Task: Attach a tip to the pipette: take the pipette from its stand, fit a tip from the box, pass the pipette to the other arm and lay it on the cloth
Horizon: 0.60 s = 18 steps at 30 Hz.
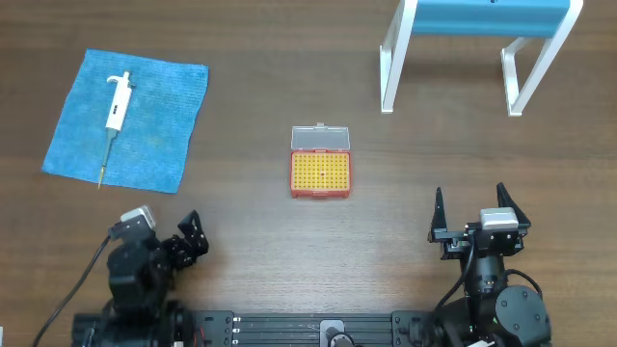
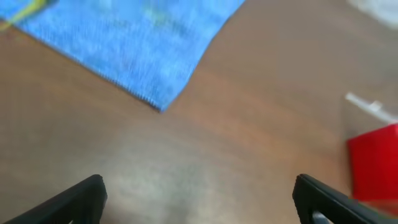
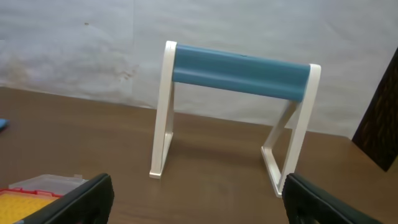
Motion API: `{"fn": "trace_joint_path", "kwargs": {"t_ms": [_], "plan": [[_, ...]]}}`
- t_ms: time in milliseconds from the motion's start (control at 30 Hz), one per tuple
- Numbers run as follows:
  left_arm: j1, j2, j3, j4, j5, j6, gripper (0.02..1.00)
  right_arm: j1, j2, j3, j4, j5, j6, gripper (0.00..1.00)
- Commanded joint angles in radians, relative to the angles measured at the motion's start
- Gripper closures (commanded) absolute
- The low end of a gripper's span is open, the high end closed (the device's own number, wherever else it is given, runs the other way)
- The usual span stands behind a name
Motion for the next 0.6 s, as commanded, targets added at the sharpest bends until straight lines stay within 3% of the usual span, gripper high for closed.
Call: {"fn": "trace_joint_path", "kwargs": {"t_ms": [33,267,467,567,600], "plan": [[-0.004,-0.015,-0.027,0.002,-0.018,-0.007,0.049,0.003,-0.009,-0.009,-0.013,-0.006,0.024,0.128],[-0.004,-0.015,-0.027,0.002,-0.018,-0.007,0.047,0.003,-0.009,-0.009,-0.065,-0.006,0.114,0.128],[-0.004,-0.015,-0.027,0.010,-0.018,-0.007,0.047,0.003,-0.009,-0.009,-0.076,-0.006,0.114,0.128],[-0.004,-0.015,-0.027,0.113,-0.018,-0.007,0.047,0.003,-0.009,-0.009,-0.076,-0.006,0.114,0.128],[-0.004,-0.015,-0.027,0.237,-0.018,-0.007,0.049,0.003,-0.009,-0.009,-0.076,-0.006,0.114,0.128]]}}
